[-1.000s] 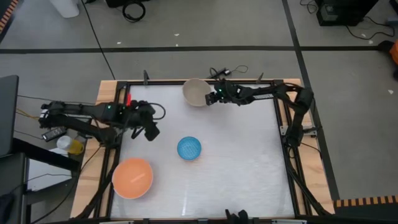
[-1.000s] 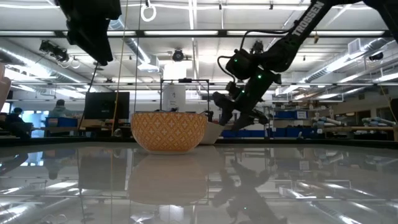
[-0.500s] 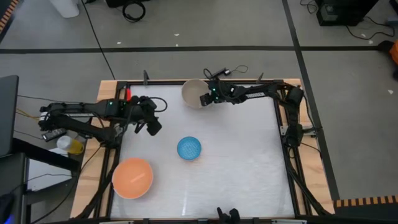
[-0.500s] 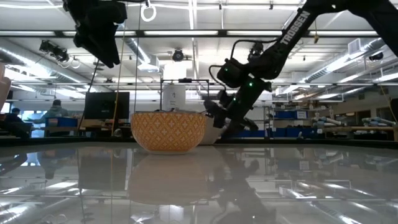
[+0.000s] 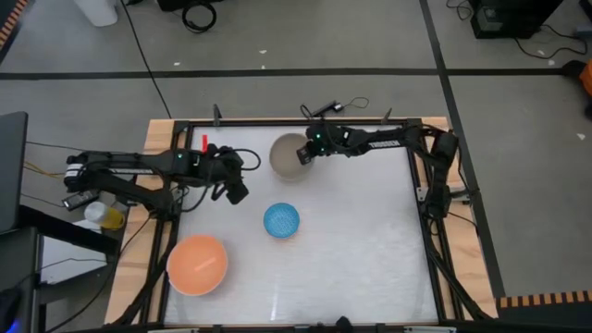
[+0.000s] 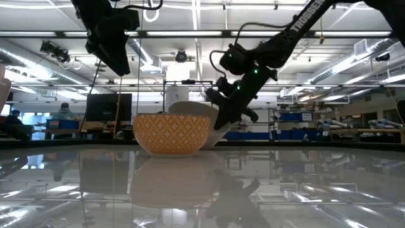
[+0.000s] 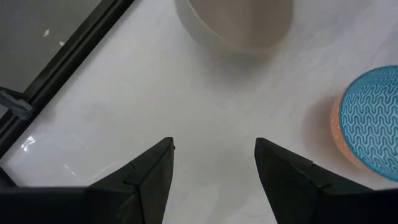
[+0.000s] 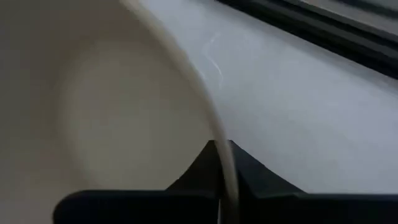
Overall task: Nest bowls inside each other
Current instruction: Stack the gray bowl on top of the orange bowl
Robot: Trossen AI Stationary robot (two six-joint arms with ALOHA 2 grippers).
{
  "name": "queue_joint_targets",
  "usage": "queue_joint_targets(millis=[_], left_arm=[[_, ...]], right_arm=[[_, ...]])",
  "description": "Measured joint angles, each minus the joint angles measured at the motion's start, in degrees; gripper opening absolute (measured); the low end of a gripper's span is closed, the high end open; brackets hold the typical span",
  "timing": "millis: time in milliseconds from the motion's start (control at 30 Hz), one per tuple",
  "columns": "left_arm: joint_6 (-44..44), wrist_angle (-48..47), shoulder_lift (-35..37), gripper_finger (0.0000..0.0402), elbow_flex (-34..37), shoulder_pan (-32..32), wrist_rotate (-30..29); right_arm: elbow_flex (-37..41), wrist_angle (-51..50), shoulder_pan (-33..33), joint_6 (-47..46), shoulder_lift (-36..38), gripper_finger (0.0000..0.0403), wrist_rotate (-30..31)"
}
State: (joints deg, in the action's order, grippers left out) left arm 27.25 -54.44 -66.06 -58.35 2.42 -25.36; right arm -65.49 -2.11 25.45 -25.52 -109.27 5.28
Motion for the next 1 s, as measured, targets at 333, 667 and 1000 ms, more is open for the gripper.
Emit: queue_joint_targets(millis=[333,667,1000], left_arm=[[-2.4,9.6,-0.8,0.0228,0.0,-0.4,-1.7],[-7.5,16.2,-4.0,0.0228,0.0,-2.5,-0.5],[-7.2,15.9,-6.6,0.0196,0.0,-4.3,-6.3]], right_arm=[[0.1,2.0,-16.6,5.8,3.7,0.0011,21.0],[0.1,11.4,-24.2,13.8,5.4,0.0011,38.2],[0.1,13.3,-26.8,17.0,5.4,0.0012,41.0]])
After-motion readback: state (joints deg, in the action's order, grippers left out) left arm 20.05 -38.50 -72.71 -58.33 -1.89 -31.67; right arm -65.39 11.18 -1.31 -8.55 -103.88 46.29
